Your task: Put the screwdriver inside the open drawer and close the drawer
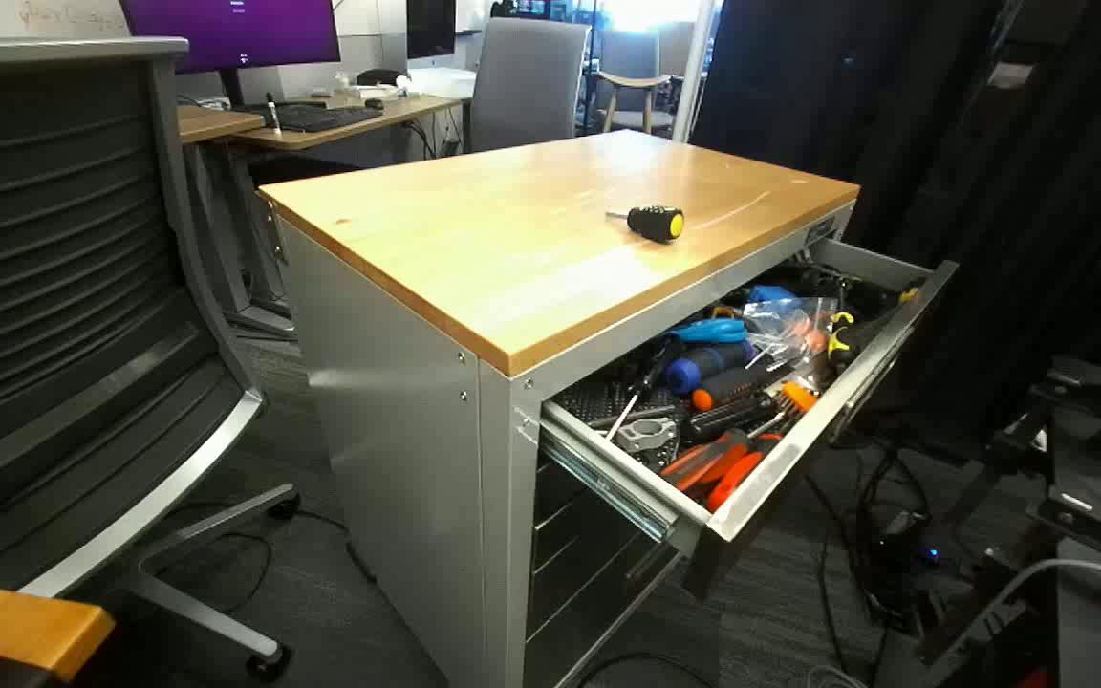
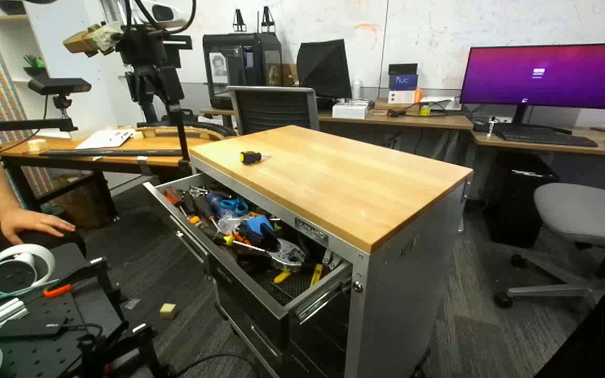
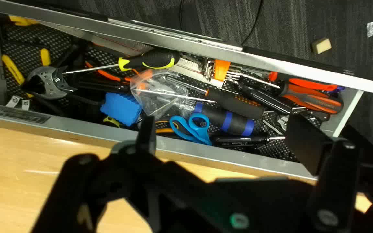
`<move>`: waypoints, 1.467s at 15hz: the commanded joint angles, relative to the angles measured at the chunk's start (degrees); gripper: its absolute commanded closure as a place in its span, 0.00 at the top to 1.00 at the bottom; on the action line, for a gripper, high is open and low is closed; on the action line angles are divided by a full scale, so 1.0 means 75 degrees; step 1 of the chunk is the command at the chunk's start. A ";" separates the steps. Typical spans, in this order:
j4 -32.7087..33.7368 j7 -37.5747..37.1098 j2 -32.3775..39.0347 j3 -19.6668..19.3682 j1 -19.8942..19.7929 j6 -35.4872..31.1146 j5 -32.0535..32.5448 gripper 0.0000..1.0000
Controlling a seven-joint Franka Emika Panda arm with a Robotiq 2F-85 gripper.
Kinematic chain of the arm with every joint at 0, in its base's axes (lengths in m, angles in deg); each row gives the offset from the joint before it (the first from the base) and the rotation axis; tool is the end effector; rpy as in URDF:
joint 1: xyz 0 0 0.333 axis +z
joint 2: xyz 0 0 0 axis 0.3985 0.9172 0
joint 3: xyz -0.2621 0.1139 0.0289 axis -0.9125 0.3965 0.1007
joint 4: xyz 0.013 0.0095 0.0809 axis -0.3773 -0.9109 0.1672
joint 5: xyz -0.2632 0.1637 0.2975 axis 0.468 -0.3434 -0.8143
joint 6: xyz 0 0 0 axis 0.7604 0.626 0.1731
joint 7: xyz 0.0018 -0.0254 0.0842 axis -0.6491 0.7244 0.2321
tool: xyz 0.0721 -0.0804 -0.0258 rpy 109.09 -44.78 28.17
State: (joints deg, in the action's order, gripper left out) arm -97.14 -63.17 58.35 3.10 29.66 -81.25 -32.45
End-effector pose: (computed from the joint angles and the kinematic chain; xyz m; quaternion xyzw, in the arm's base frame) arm 0.4234 0.1377 0.3685 0.9947 0.0814 0.0285 0.0552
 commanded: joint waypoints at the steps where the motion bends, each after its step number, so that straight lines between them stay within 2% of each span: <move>1: 0.0034 -0.0037 0.0009 -0.0087 0.0092 0.0013 0.0047 1.00; 4: 0.0090 -0.0037 0.0004 -0.0086 0.0092 0.0013 0.0046 1.00; 6: 0.0564 -0.0080 0.0522 -0.0061 0.0035 -0.0195 0.0115 1.00; 10: 0.2118 0.0128 0.2051 -0.0072 0.0034 -0.0417 0.0136 1.00; 15: 0.3866 0.0602 0.3891 -0.0372 0.0040 -0.0688 -0.0184 1.00; 22: 0.4710 0.0773 0.5640 -0.0778 -0.0018 -0.1231 -0.0194 1.00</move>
State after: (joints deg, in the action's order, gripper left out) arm -65.47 -58.39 95.84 -1.89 29.38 -89.29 -33.12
